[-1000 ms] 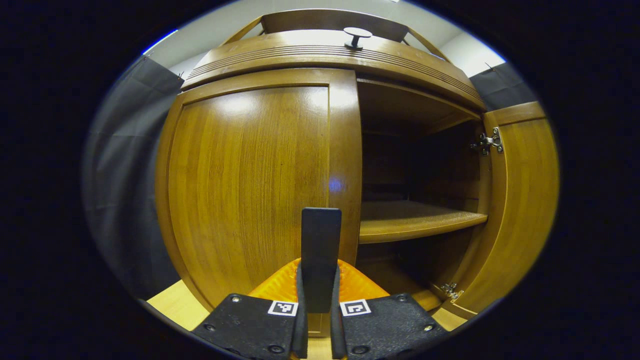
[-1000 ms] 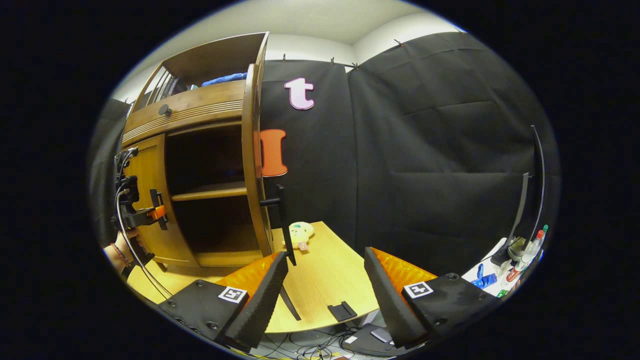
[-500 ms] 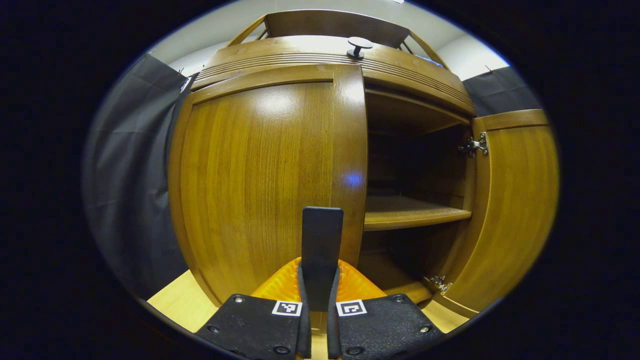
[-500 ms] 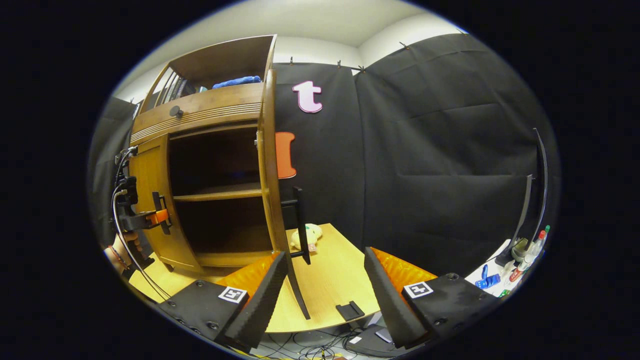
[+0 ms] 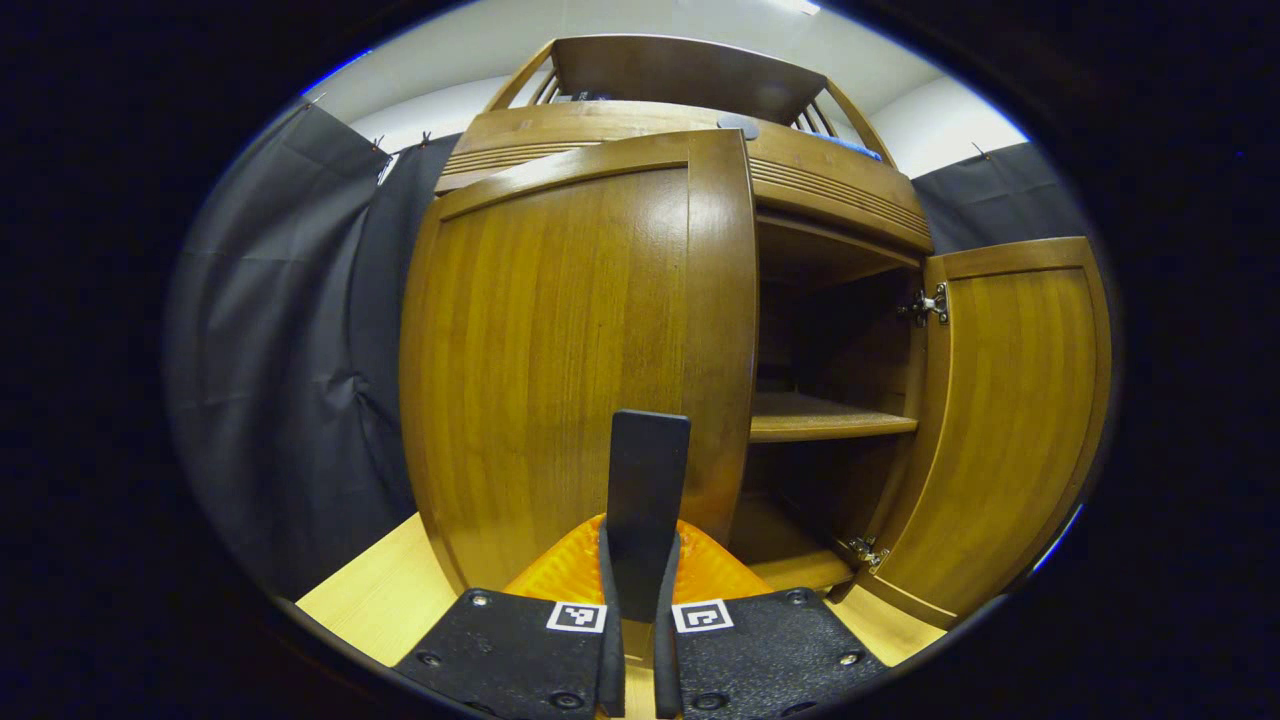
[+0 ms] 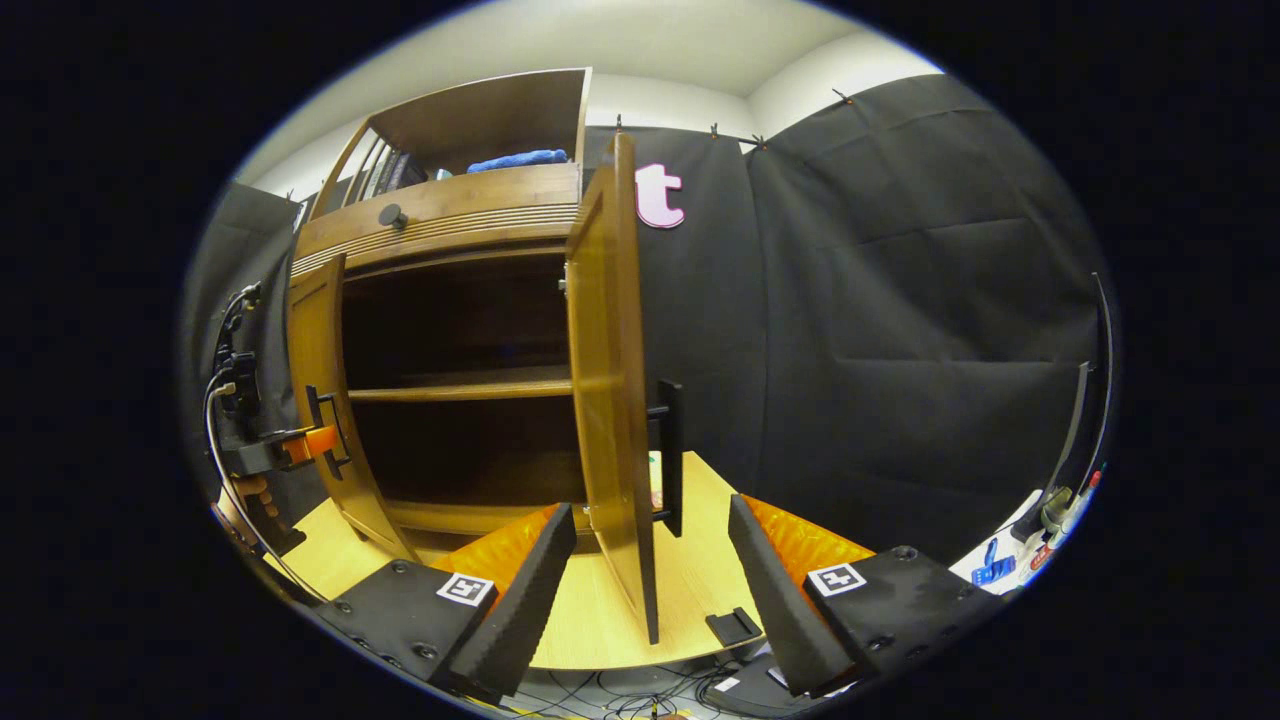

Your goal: Open the right door of the double-door shoe cabinet with the right hand, and open the left door with the left hand.

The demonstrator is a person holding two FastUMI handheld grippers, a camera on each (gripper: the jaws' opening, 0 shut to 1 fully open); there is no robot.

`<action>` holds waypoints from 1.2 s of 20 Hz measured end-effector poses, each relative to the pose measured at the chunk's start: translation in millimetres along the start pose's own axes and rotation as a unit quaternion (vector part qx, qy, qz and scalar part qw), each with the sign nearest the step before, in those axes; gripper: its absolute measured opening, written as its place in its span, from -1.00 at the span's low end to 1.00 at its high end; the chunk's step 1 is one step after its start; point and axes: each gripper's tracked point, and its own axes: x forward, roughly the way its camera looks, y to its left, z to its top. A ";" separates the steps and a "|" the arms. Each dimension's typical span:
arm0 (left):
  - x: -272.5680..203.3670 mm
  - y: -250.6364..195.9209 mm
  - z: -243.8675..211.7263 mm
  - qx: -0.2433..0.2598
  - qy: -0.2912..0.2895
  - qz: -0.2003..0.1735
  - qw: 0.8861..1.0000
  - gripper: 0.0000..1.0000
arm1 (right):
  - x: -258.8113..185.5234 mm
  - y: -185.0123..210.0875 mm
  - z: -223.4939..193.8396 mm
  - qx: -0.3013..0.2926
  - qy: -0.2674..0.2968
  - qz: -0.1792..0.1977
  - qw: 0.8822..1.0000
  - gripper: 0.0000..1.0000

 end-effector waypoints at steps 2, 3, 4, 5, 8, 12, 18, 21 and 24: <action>-10.4 4.6 1.5 0.002 -0.002 0.002 1.000 -0.79 | 3.7 10.6 -0.4 -0.003 0.000 0.011 1.000 0.82; -15.0 7.5 2.2 -0.001 -0.002 0.002 1.000 -0.79 | 3.9 16.5 -0.7 -0.004 0.000 0.017 1.000 0.88; -21.0 10.7 2.2 -0.004 -0.004 0.004 1.000 -0.81 | 3.7 22.4 -0.8 -0.005 0.000 0.022 1.000 0.94; -27.3 15.8 2.9 -0.004 -0.006 0.007 1.000 -0.81 | 5.6 28.5 -1.5 -0.007 0.001 0.028 1.000 1.00; -42.6 28.1 2.7 -0.004 -0.010 0.014 1.000 -0.82 | 8.6 47.4 -2.6 -0.014 0.004 0.045 0.999 0.82; -58.3 44.1 4.4 -0.003 -0.006 0.018 1.000 -0.83 | 12.7 80.1 -4.1 -0.021 0.005 0.070 0.997 1.00; -89.2 85.2 6.5 -0.005 -0.002 0.047 0.999 -0.94 | 15.3 129.0 -5.9 -0.027 0.006 0.099 0.995 0.82; -103.1 118.4 10.8 -0.003 0.002 0.051 0.999 -0.98 | 18.6 152.0 -8.5 -0.027 0.007 0.108 0.994 0.82; -114.4 139.1 12.8 -0.009 0.006 0.050 0.999 -0.99 | 23.8 179.0 -11.0 -0.023 0.008 0.117 0.993 0.82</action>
